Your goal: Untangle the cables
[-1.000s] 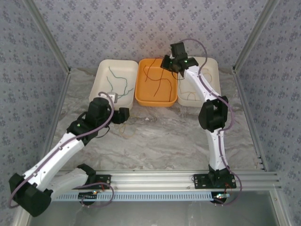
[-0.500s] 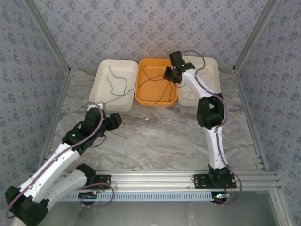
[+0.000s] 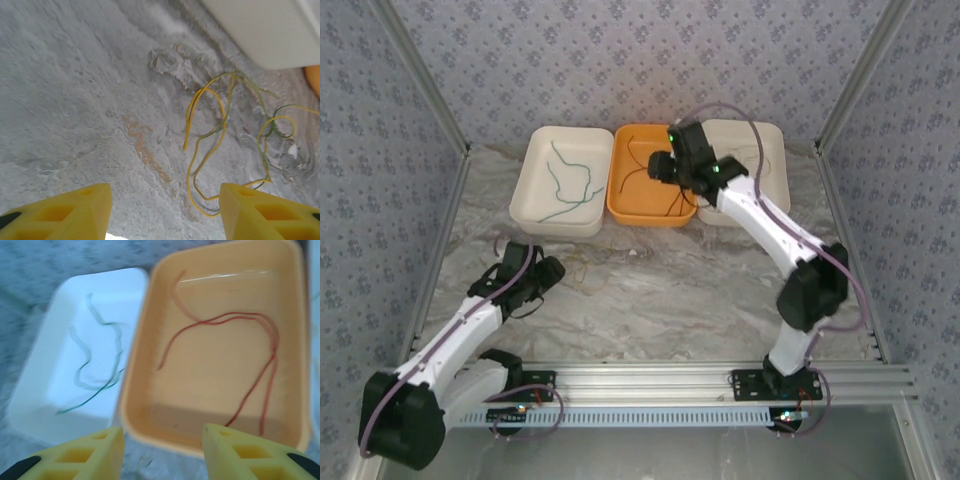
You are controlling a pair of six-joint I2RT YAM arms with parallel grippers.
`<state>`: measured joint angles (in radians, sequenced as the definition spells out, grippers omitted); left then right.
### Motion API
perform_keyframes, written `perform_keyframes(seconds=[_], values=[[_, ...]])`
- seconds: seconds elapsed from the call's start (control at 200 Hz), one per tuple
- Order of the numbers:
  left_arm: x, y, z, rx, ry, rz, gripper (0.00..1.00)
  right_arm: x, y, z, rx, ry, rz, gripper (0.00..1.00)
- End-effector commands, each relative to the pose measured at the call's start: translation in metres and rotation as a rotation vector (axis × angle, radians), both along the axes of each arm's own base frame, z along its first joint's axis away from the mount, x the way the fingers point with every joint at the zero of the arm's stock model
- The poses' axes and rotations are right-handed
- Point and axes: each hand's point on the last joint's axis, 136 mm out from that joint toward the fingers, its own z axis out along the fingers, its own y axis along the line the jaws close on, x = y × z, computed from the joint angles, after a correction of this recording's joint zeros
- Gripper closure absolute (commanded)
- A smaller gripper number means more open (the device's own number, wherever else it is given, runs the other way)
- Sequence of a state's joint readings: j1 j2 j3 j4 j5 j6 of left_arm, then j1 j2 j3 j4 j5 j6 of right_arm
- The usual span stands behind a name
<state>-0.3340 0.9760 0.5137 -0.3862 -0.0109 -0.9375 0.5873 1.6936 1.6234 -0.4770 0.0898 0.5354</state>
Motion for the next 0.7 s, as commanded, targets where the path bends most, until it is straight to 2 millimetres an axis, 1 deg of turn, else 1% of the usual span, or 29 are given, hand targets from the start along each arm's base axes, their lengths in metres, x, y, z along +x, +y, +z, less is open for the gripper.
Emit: perform_keyframes(seconds=[0.0, 0.045, 0.095, 0.145, 0.2, 0.24, 0.365, 0.43, 0.52, 0.6, 0.63, 0.7], values=[[0.018, -0.021, -0.004, -0.097, -0.033, -0.041, 0.41, -0.032, 0.029, -0.045, 0.056, 0.045, 0.057, 0.52], [0.021, -0.025, -0.009, -0.107, -0.027, -0.051, 0.41, -0.049, 0.045, -0.064, 0.084, 0.076, 0.082, 0.51], [0.024, -0.027, -0.015, -0.112, -0.019, -0.056, 0.41, -0.061, 0.060, -0.084, 0.105, 0.111, 0.096, 0.50], [0.025, -0.029, -0.018, -0.118, -0.018, -0.060, 0.42, -0.069, 0.073, -0.102, 0.104, 0.127, 0.099, 0.50], [0.024, -0.029, -0.020, -0.119, -0.014, -0.059, 0.43, -0.072, 0.084, -0.118, 0.110, 0.132, 0.096, 0.50], [0.022, -0.028, -0.021, -0.117, -0.012, -0.057, 0.43, -0.070, 0.089, -0.128, 0.120, 0.136, 0.090, 0.50], [0.015, -0.026, -0.017, -0.116, -0.032, -0.065, 0.43, -0.057, 0.102, -0.157, 0.147, 0.141, 0.063, 0.49], [0.011, -0.024, -0.012, -0.116, -0.052, -0.071, 0.42, -0.049, 0.103, -0.174, 0.145, 0.157, 0.017, 0.49], [0.007, -0.025, 0.001, -0.137, -0.102, -0.091, 0.40, -0.040, 0.105, -0.190, 0.136, 0.165, -0.026, 0.49], [0.002, -0.029, 0.018, -0.182, -0.176, -0.113, 0.37, -0.032, 0.109, -0.201, 0.126, 0.172, -0.041, 0.49], [0.000, -0.030, 0.025, -0.199, -0.205, -0.121, 0.36, -0.030, 0.110, -0.208, 0.118, 0.180, -0.049, 0.49], [-0.006, -0.032, 0.040, -0.240, -0.267, -0.138, 0.35, -0.024, 0.113, -0.213, 0.115, 0.171, -0.056, 0.50]])
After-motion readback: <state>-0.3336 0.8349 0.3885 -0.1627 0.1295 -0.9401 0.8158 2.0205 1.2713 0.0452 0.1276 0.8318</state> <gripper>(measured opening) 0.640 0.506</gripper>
